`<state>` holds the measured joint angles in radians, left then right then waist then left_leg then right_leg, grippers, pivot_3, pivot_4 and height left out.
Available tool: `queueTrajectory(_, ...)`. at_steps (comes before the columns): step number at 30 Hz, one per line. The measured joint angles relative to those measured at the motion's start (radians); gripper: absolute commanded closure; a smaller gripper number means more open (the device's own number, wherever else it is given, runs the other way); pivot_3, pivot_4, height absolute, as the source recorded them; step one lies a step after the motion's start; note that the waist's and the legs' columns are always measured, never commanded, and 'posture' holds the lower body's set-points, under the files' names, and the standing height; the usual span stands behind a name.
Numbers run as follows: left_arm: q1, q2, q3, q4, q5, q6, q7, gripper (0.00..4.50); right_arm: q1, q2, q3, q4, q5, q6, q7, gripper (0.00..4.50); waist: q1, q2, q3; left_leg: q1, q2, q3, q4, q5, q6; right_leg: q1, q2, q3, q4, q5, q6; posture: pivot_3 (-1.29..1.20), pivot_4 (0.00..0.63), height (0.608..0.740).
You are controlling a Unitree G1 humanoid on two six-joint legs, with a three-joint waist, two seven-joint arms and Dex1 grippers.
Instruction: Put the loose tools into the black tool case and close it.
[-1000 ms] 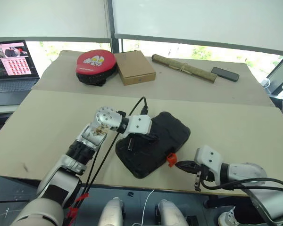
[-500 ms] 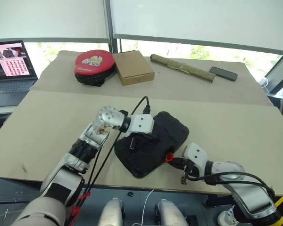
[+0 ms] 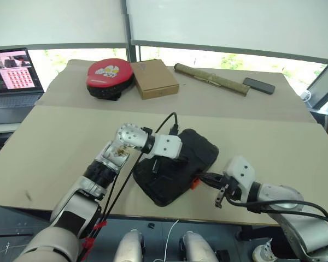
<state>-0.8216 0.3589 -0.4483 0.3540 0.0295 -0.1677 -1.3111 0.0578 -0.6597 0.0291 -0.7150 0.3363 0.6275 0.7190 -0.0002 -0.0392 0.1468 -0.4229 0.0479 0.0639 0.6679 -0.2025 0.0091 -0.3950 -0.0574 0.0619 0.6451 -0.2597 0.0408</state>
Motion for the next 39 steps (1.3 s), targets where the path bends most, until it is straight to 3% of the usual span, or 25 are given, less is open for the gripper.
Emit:
queueTrajectory(10,0.0,0.007,-0.002,0.004,0.005,-0.002,-0.005,4.44,0.218,-0.134,-0.075,0.029,-0.01,-0.062,0.088,4.5,0.003,-0.001,-0.002,0.001,0.0,0.0,0.0,-0.001,0.001,0.002,0.0,0.0,-0.001,0.0,0.0,0.0,0.15,0.74)
queueTrajectory(21,-0.004,-0.004,-0.003,0.01,0.008,-0.002,-0.007,4.44,0.008,0.034,0.125,0.27,-0.164,-0.178,-0.004,4.5,0.0,0.0,-0.004,0.003,0.0,0.0,0.0,-0.001,0.001,0.003,0.0,0.0,-0.002,-0.002,0.001,0.0,0.15,0.74)
queueTrajectory(39,-0.002,-0.031,-0.009,0.008,0.013,-0.008,-0.009,4.44,0.012,0.137,0.117,0.235,-0.15,-0.093,-0.054,4.5,-0.021,-0.002,-0.005,0.007,0.002,0.001,-0.003,-0.001,0.001,0.003,0.002,0.003,0.001,-0.003,0.0,0.0,0.15,0.74)
